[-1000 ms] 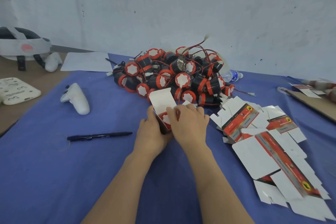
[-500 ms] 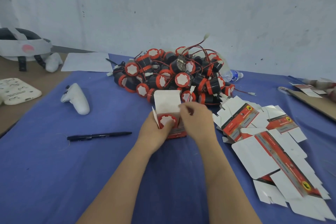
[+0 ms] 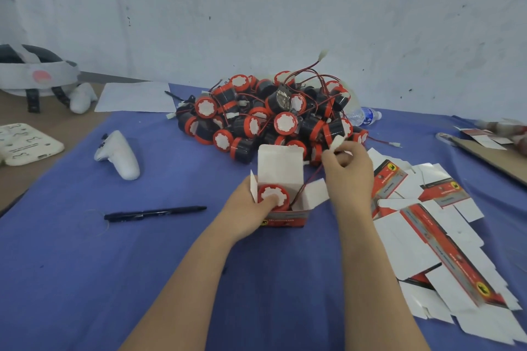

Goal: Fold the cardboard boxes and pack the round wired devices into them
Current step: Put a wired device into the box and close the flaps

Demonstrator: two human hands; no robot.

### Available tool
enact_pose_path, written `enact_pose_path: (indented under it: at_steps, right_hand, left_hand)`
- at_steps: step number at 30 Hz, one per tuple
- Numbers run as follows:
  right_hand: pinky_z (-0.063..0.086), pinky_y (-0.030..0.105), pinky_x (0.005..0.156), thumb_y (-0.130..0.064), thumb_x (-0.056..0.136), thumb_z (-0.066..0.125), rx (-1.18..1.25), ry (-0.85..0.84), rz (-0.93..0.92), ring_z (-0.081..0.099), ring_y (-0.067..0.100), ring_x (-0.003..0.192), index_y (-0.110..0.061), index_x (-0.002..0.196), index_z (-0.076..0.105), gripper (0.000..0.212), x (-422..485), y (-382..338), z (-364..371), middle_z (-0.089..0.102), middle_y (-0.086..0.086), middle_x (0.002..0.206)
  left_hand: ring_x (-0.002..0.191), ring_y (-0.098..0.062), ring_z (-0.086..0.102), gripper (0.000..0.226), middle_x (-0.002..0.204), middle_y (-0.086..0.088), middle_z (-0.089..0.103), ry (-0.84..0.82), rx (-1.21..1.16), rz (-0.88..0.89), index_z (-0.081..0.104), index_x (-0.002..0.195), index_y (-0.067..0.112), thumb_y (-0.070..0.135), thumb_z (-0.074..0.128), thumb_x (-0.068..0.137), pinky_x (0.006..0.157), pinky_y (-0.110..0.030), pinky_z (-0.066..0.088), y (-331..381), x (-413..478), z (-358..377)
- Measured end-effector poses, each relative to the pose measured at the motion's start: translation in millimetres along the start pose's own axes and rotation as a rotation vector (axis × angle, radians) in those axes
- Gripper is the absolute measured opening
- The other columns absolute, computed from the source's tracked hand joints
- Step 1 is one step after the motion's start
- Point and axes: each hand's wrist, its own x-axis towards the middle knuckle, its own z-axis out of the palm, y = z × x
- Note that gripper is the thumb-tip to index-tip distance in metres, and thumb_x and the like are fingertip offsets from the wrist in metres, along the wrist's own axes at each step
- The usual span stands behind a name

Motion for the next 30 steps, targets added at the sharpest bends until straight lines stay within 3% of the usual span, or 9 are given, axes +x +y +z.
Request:
enact_pose_path:
  at_steps: [3,6,10,14,17,18,22,27,30]
  right_hand:
    - [0.039,0.027,0.055,-0.024,0.089,0.059,0.009,-0.232,-0.069,0.047,0.011,0.057,-0.014,0.084,0.055,0.012,-10.6,-14.2,4.6,0.059,0.011,0.066]
    - [0.045,0.028,0.060,-0.047,0.091,0.053,-0.089,-0.294,-0.128,0.057,0.016,0.064,-0.014,0.083,0.061,0.035,-19.2,-20.3,9.5,0.066,0.004,0.072]
    - [0.049,0.037,0.073,-0.025,0.100,0.044,-0.272,-0.320,-0.194,0.062,0.027,0.079,-0.007,0.100,0.063,0.026,-20.1,-18.4,10.6,0.069,0.009,0.089]
    - [0.049,0.030,0.073,-0.015,0.099,0.044,-0.338,-0.412,-0.137,0.062,0.023,0.090,-0.012,0.120,0.056,0.024,-16.4,-11.6,7.2,0.065,0.008,0.107]
    - [0.038,0.007,0.058,-0.008,0.096,0.046,-0.445,-0.475,-0.188,0.057,0.012,0.083,-0.015,0.118,0.062,0.029,-14.1,-6.9,4.3,0.063,0.003,0.114]
    - [0.036,0.007,0.056,-0.007,0.095,0.046,-0.476,-0.489,-0.200,0.055,0.011,0.083,-0.017,0.116,0.064,0.030,-13.6,-6.9,3.5,0.061,0.002,0.117]
    - [0.038,0.015,0.062,-0.003,0.095,0.044,-0.570,-0.505,-0.204,0.058,0.021,0.099,-0.021,0.109,0.069,0.034,-14.1,-7.8,6.8,0.053,0.006,0.129]
    - [0.046,0.026,0.071,-0.005,0.094,0.047,-0.624,-0.403,-0.200,0.058,0.022,0.090,-0.010,0.096,0.074,0.028,-19.9,-11.5,16.0,0.048,0.009,0.125]
    - [0.036,0.022,0.070,-0.016,0.091,0.056,-0.608,-0.346,-0.236,0.050,0.014,0.093,-0.007,0.086,0.074,0.021,-21.4,-9.3,20.8,0.051,0.006,0.117]
  left_hand:
    - [0.109,-0.015,0.058,0.033,0.120,0.002,0.062,0.152,0.031,-0.008,0.050,0.126,0.019,0.025,0.058,0.094,0.089,-0.029,0.048,-2.4,3.3,-0.2]
    - [0.108,-0.017,0.057,0.034,0.121,0.001,0.061,0.223,0.074,-0.014,0.050,0.127,0.018,0.027,0.057,0.095,0.085,-0.027,0.046,-5.2,5.0,0.6]
    - [0.107,-0.016,0.057,0.035,0.123,0.000,0.061,0.238,0.090,-0.015,0.050,0.129,0.019,0.028,0.055,0.095,0.081,-0.025,0.044,-6.5,7.0,1.2]
    - [0.109,-0.017,0.057,0.036,0.124,0.000,0.061,0.250,0.101,-0.022,0.050,0.129,0.019,0.028,0.055,0.095,0.081,-0.025,0.045,-6.6,8.6,1.8]
    - [0.109,-0.017,0.057,0.037,0.124,0.000,0.061,0.257,0.111,-0.023,0.048,0.130,0.018,0.028,0.055,0.095,0.081,-0.025,0.045,-7.1,7.8,1.9]
    - [0.109,-0.017,0.058,0.037,0.124,0.000,0.061,0.258,0.113,-0.023,0.048,0.130,0.018,0.028,0.056,0.095,0.082,-0.025,0.046,-7.3,7.8,1.9]
    - [0.104,-0.014,0.057,0.037,0.125,0.000,0.061,0.263,0.117,-0.012,0.047,0.131,0.018,0.028,0.055,0.095,0.080,-0.024,0.045,-7.8,7.5,2.5]
    - [0.097,-0.009,0.053,0.037,0.125,0.002,0.060,0.270,0.125,0.015,0.046,0.131,0.019,0.029,0.054,0.096,0.064,-0.010,0.039,-7.8,7.1,3.9]
    - [0.095,-0.007,0.052,0.037,0.123,0.003,0.060,0.271,0.126,0.026,0.046,0.131,0.020,0.029,0.054,0.096,0.060,-0.007,0.036,-7.9,7.0,4.3]
